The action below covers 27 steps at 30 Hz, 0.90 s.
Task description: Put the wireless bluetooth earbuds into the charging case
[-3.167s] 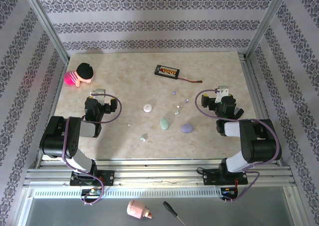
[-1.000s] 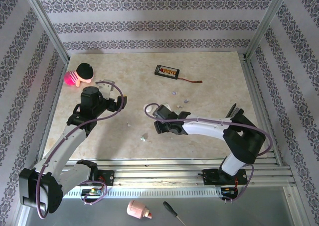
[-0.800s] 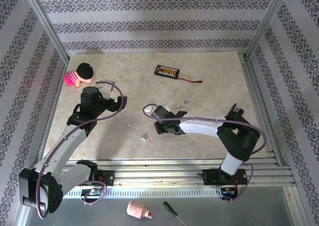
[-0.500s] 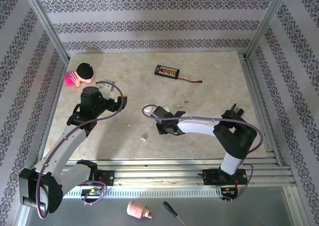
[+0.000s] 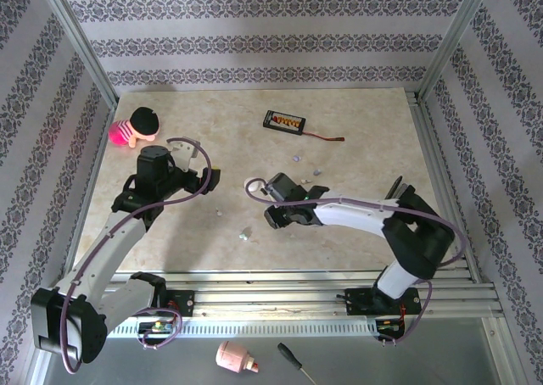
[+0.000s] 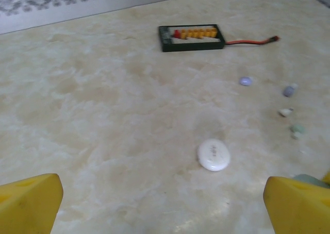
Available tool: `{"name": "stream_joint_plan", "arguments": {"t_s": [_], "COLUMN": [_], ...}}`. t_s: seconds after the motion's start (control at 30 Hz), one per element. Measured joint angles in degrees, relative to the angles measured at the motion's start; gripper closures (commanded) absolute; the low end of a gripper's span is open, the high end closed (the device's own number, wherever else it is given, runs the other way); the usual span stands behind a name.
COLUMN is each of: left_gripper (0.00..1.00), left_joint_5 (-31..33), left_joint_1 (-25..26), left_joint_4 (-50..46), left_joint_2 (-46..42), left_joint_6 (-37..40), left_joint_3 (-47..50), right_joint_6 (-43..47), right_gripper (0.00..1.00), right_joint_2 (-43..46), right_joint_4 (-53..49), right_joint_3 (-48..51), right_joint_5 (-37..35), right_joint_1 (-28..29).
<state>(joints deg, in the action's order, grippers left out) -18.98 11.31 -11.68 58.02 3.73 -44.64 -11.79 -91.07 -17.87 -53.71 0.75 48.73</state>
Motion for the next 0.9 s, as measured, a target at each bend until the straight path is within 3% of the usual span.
{"name": "stream_joint_plan", "arguments": {"t_s": [0.3,0.57,0.9], "left_gripper": [0.01,0.0,0.21], "left_joint_5": [-18.5,-28.9,-38.5], "left_joint_1": [1.2,8.7,14.3], "left_joint_4": [-7.5,-7.7,-3.0], "left_joint_2": [0.0,3.2,4.8], "left_joint_6": [5.3,5.3,2.9], "left_joint_3": [-4.3,-4.5,-4.5], "right_joint_6": [14.9,22.5,25.6], "right_gripper": [0.63,0.64,0.66], "right_joint_2": [10.1,14.6,16.5], "right_joint_4": [-5.4,-14.6,-19.2], "right_joint_3": [-3.3,-11.6,-14.8], "right_joint_5": [20.4,35.0,45.6], "right_joint_1": [-8.5,-11.1,-11.1]}}
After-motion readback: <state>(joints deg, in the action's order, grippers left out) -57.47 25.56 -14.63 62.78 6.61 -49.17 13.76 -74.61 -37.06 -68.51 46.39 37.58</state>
